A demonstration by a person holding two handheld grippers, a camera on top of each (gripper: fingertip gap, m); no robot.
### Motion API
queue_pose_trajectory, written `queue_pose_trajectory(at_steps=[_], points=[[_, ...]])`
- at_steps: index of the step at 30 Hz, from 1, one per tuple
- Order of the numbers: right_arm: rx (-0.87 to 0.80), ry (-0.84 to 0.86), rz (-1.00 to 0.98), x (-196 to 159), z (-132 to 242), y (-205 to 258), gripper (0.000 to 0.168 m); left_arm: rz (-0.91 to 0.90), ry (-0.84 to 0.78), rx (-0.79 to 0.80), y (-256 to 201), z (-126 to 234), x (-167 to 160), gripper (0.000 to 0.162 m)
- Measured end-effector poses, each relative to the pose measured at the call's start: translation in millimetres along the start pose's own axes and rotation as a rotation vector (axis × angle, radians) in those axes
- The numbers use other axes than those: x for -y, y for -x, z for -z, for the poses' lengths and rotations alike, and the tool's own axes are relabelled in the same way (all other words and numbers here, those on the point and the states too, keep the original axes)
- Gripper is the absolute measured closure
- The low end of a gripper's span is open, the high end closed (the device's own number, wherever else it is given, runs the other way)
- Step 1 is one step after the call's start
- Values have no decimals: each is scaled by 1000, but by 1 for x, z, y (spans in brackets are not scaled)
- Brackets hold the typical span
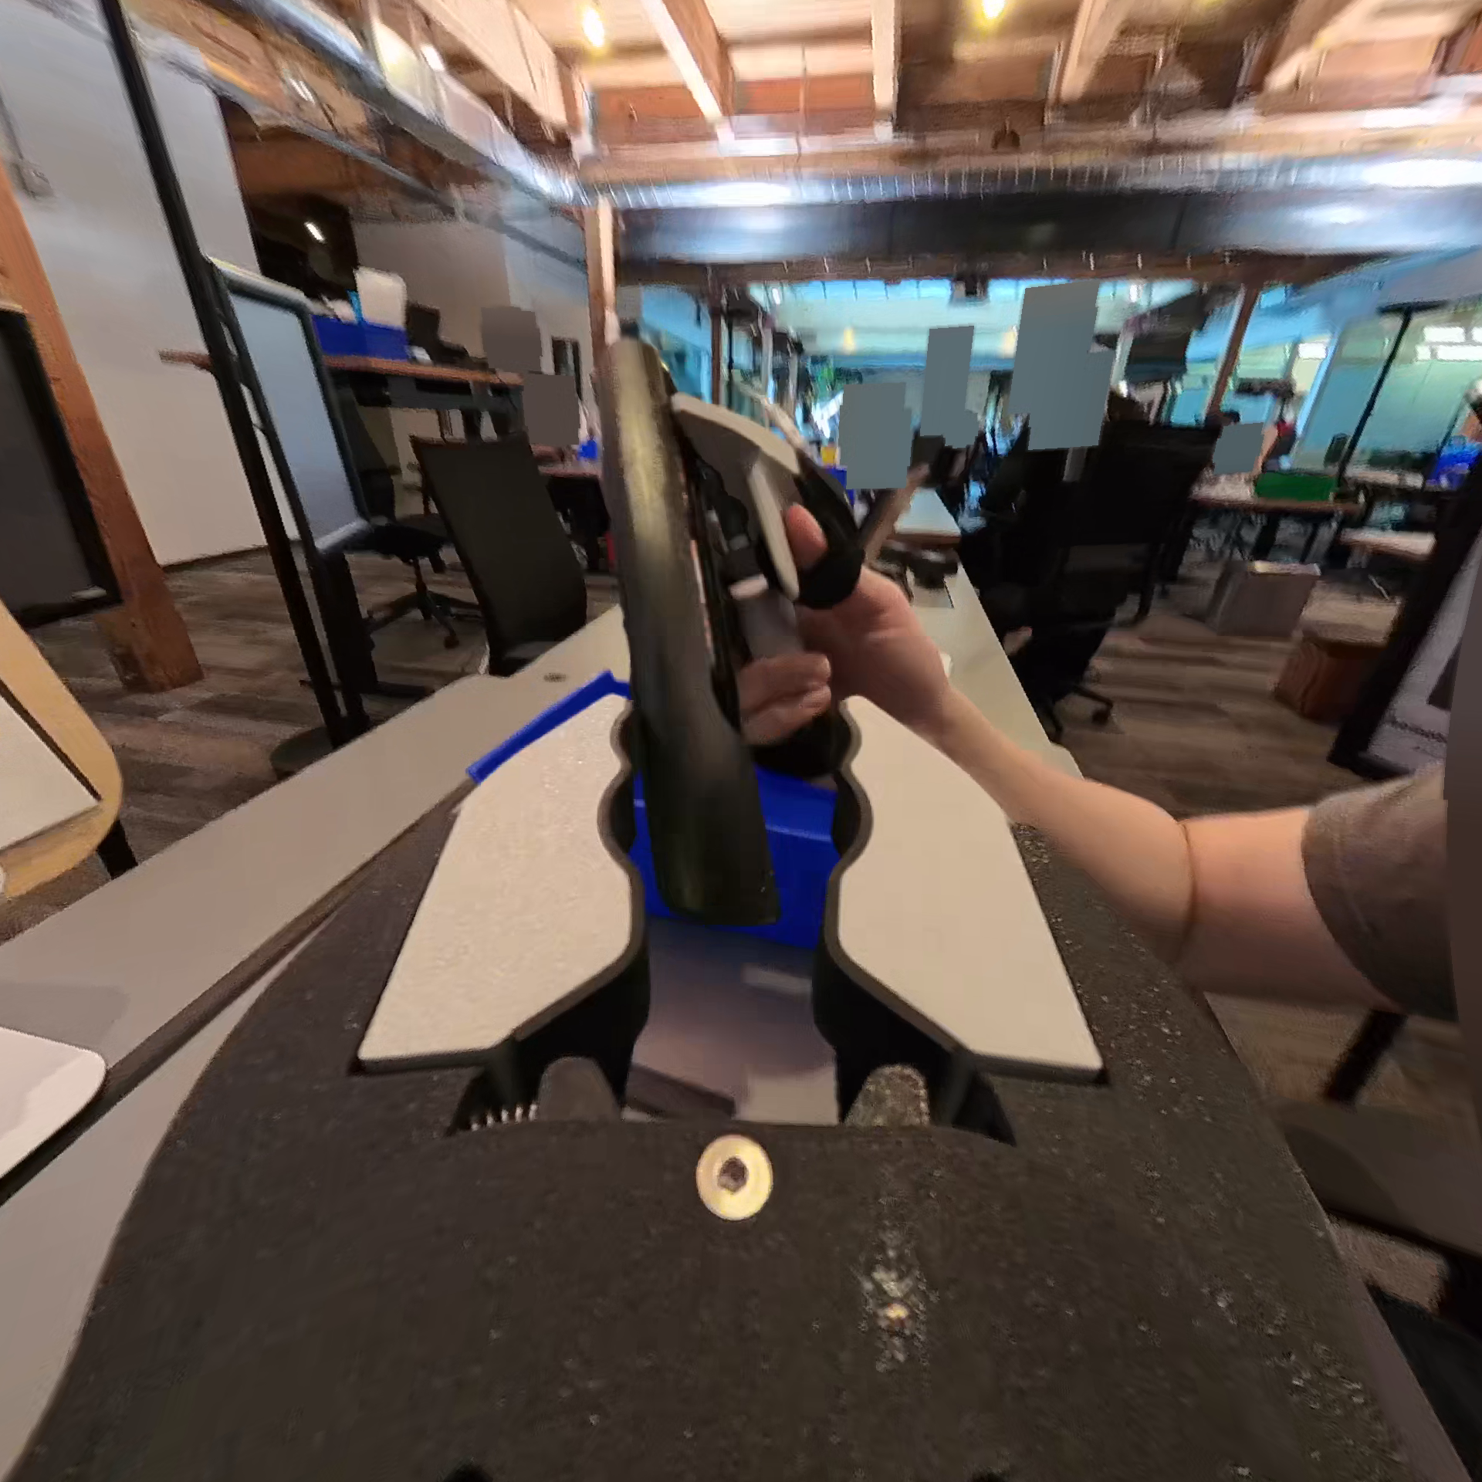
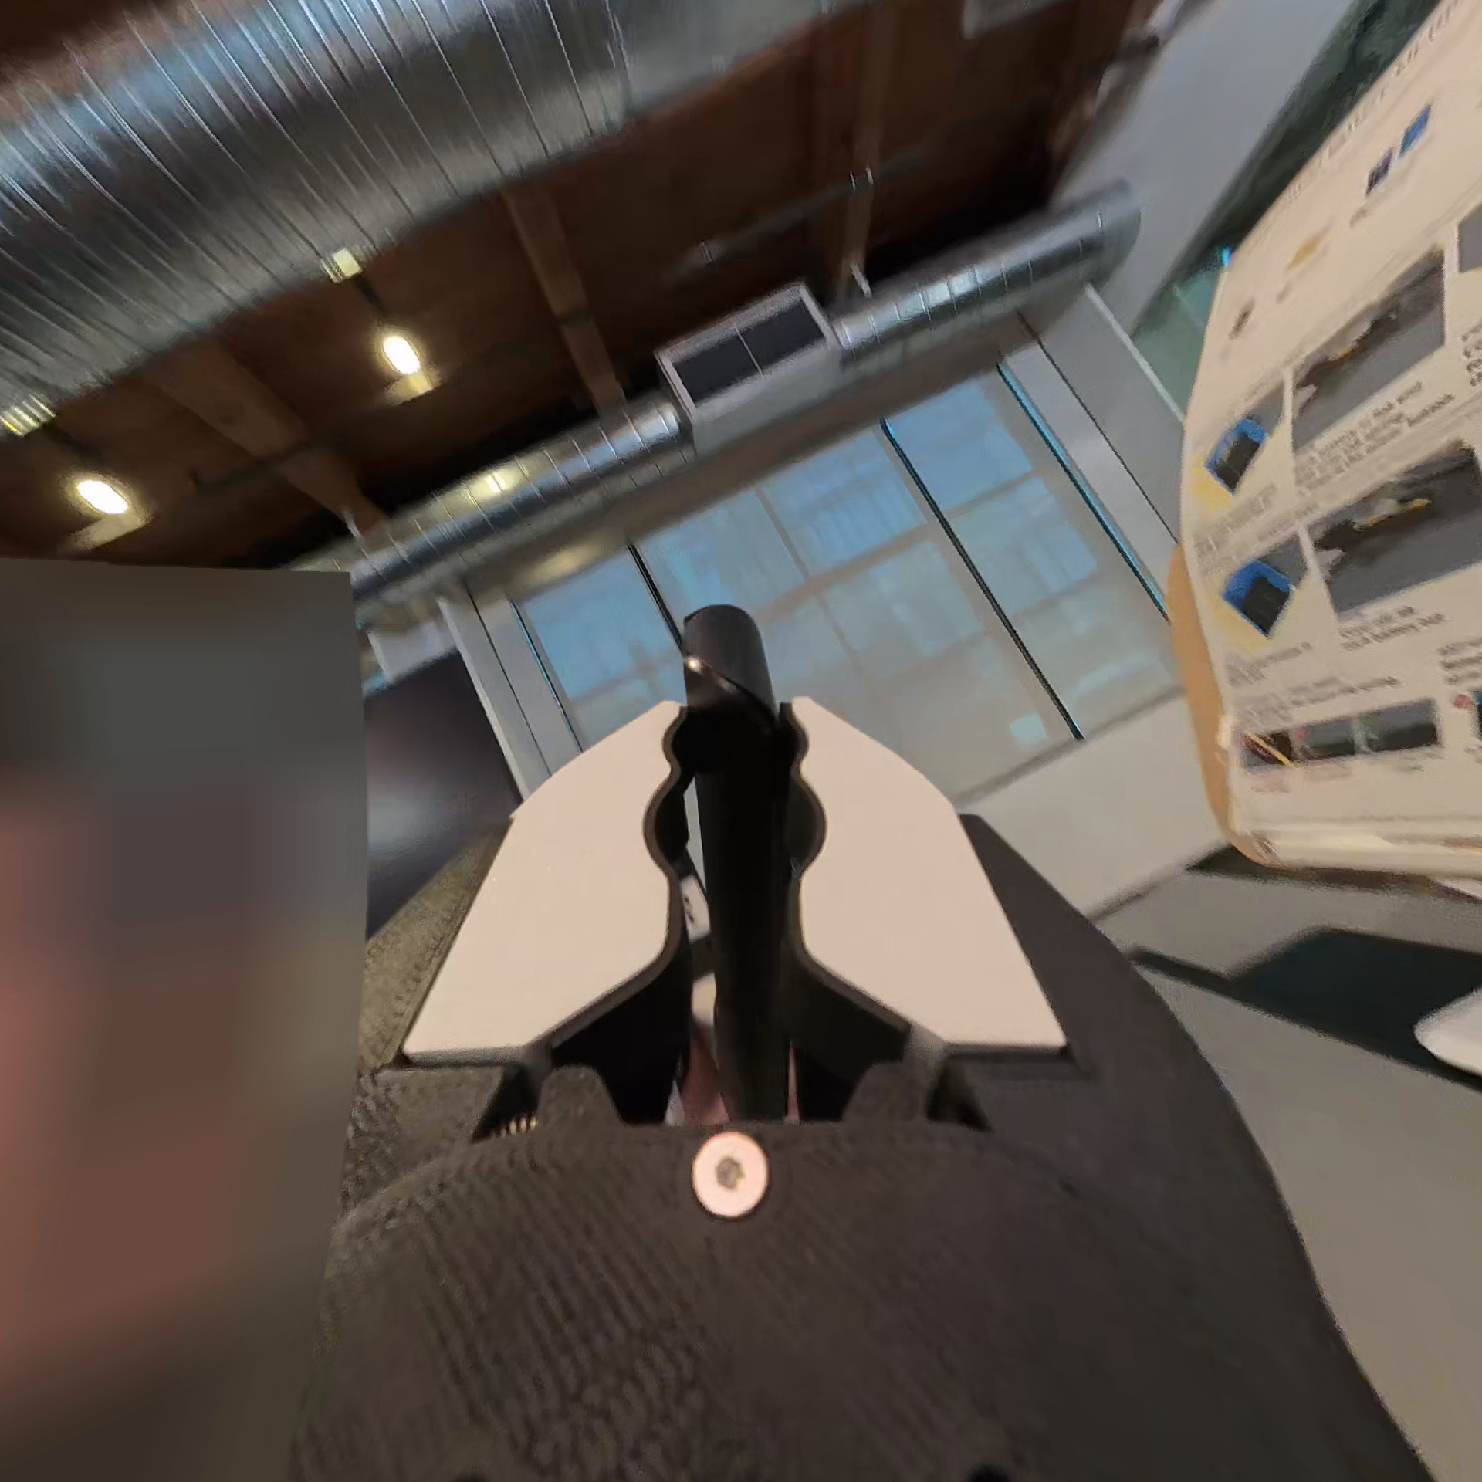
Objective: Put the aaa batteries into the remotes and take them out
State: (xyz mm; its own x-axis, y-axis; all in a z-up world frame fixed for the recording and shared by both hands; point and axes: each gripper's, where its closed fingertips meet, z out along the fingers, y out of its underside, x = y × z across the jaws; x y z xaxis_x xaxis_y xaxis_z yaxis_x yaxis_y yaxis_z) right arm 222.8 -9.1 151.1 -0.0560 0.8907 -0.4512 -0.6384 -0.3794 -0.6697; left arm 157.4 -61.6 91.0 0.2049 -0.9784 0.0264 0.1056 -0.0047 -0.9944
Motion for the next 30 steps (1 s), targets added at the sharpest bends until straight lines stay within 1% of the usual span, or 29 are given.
queue_pose_trajectory(at_steps=[2, 4, 7, 11, 12, 14, 16, 20, 21, 22, 23, 25, 28, 30], points=[[-36, 169, 12, -14, -2, -5, 147, 12, 97, -28, 1, 2, -7, 116], [-51, 287, 11, -28, -3, -6, 147, 25, 183, -66, -1, 3, -18, 117], [-31, 411, 1, -49, -8, 1, 147, 39, 309, -98, 0, 1, -42, 116], [-37, 544, 39, -71, -9, 6, 147, 122, 443, -303, -28, 0, -70, 121], [-38, 574, 48, -75, -9, 6, 147, 130, 480, -320, -31, 0, -78, 122], [-38, 596, 58, -80, -10, 8, 147, 131, 501, -317, -31, -4, -87, 124], [-34, 611, 52, -85, -11, 9, 147, 153, 489, -340, -35, -9, -90, 133], [13, 527, 83, -76, -18, 13, 145, 145, 411, -283, -26, -14, -82, 137], [11, 507, 87, -74, -20, 12, 135, 143, 373, -264, -22, -14, -76, 137], [7, 496, 99, -74, -21, 11, 117, 139, 329, -241, -18, -13, -68, 137], [10, 494, 116, -75, -21, 9, 114, 135, 282, -216, -13, -12, -58, 137], [32, 499, 119, -82, -22, 6, 114, 140, 193, -165, -2, -7, -40, 138], [96, 519, 47, -97, -23, 4, 114, 135, 40, -101, 12, 5, -12, 140], [138, 535, -16, -108, -22, 4, 115, 143, -8, -64, 19, 12, -2, 140]])
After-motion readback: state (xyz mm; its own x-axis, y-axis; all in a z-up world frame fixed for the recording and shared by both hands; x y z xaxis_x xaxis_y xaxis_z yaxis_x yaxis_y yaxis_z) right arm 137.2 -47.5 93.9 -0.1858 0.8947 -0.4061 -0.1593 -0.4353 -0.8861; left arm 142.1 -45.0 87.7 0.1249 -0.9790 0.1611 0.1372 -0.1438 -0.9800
